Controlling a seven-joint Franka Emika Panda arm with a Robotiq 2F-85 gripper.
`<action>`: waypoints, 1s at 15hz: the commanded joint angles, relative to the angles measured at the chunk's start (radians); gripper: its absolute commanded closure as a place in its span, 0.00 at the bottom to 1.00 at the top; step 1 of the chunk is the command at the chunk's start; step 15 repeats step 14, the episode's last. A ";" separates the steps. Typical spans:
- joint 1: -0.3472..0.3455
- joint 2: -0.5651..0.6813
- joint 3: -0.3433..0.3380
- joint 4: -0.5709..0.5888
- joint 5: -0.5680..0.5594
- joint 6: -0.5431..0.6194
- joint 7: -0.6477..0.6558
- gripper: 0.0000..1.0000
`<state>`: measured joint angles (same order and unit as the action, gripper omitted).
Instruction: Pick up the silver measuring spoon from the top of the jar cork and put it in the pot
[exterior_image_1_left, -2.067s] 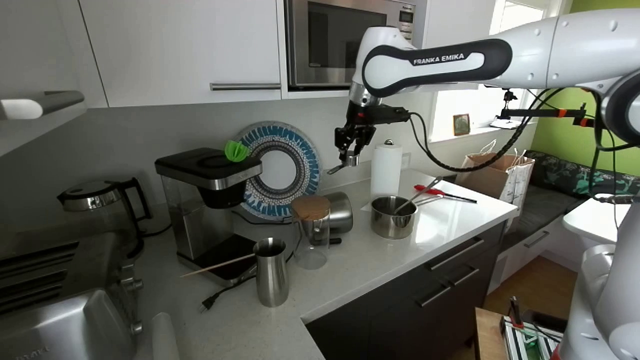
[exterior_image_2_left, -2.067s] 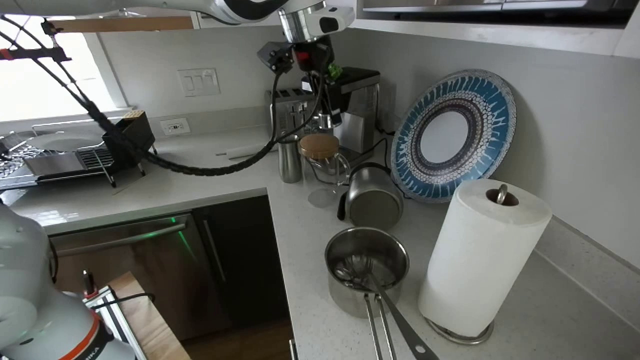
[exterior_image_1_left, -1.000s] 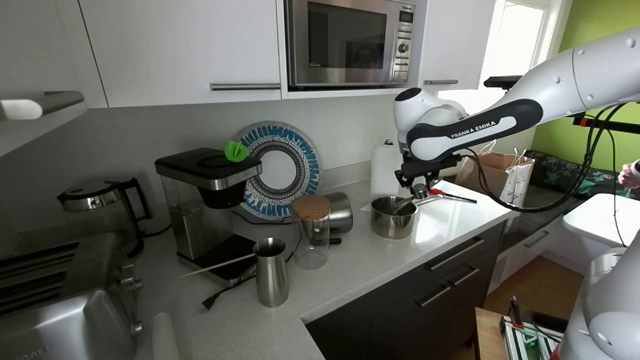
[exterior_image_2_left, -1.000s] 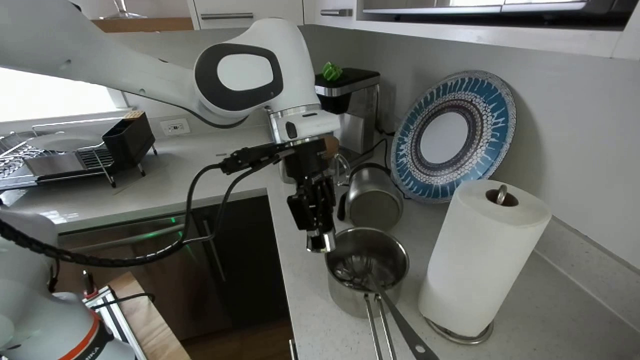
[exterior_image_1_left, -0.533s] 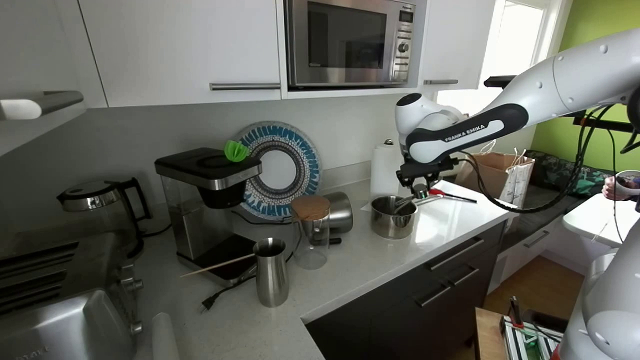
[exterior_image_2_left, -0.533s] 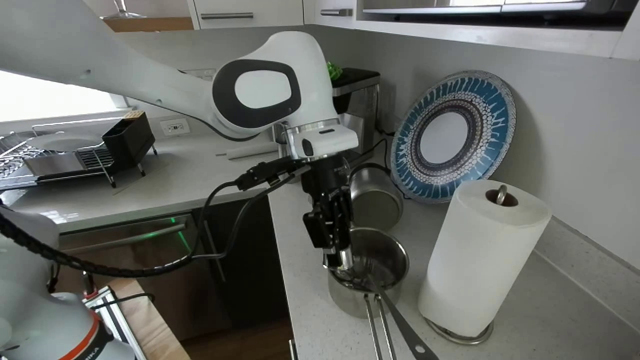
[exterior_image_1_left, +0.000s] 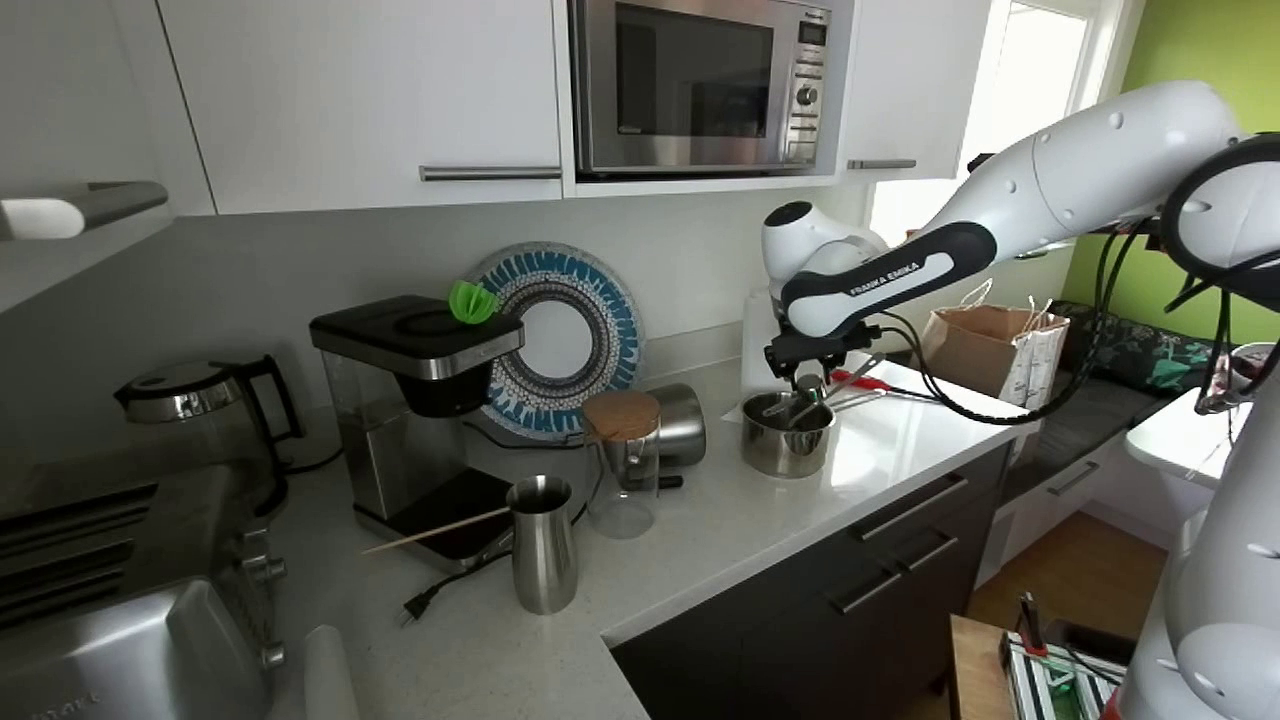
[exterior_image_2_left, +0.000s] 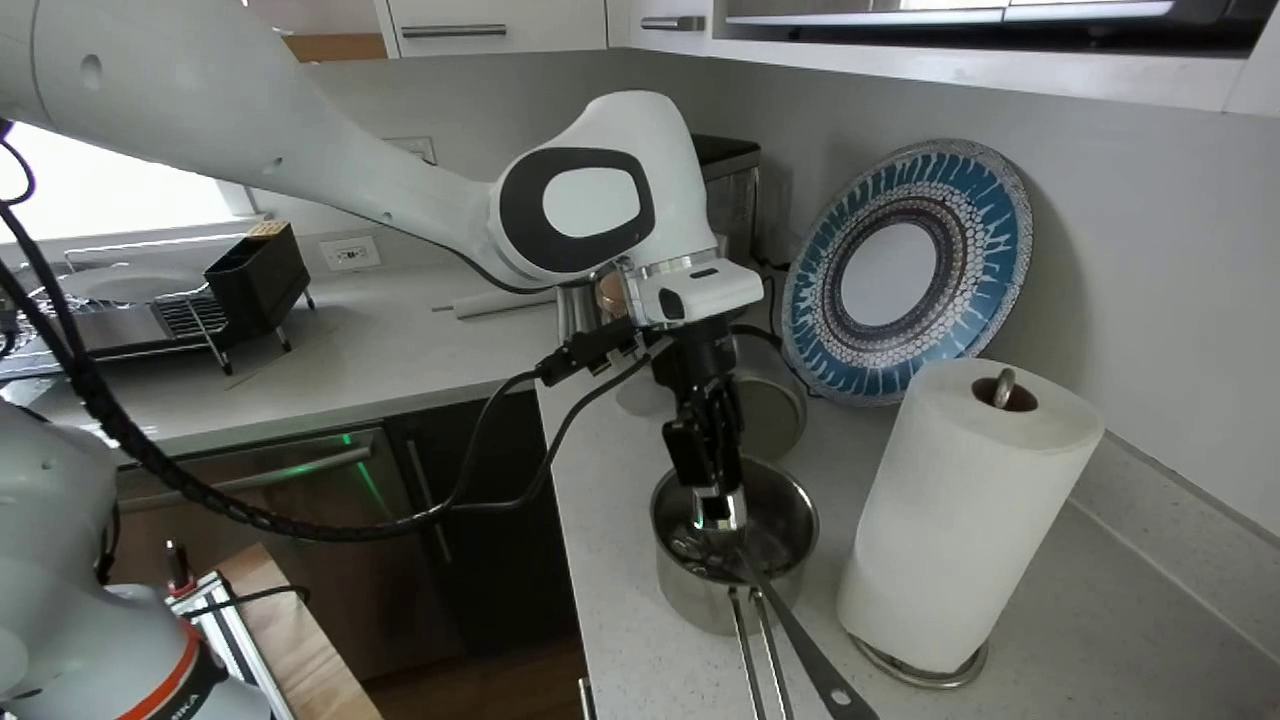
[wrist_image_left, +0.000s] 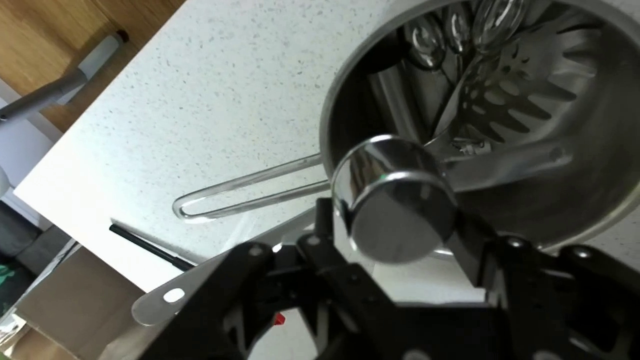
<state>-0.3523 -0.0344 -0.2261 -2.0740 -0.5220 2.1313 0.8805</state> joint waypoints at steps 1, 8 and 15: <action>0.021 0.031 -0.023 0.030 0.045 -0.024 -0.031 0.06; 0.090 -0.140 0.026 -0.011 0.138 -0.099 -0.263 0.00; 0.128 -0.235 0.099 0.004 0.197 -0.108 -0.371 0.00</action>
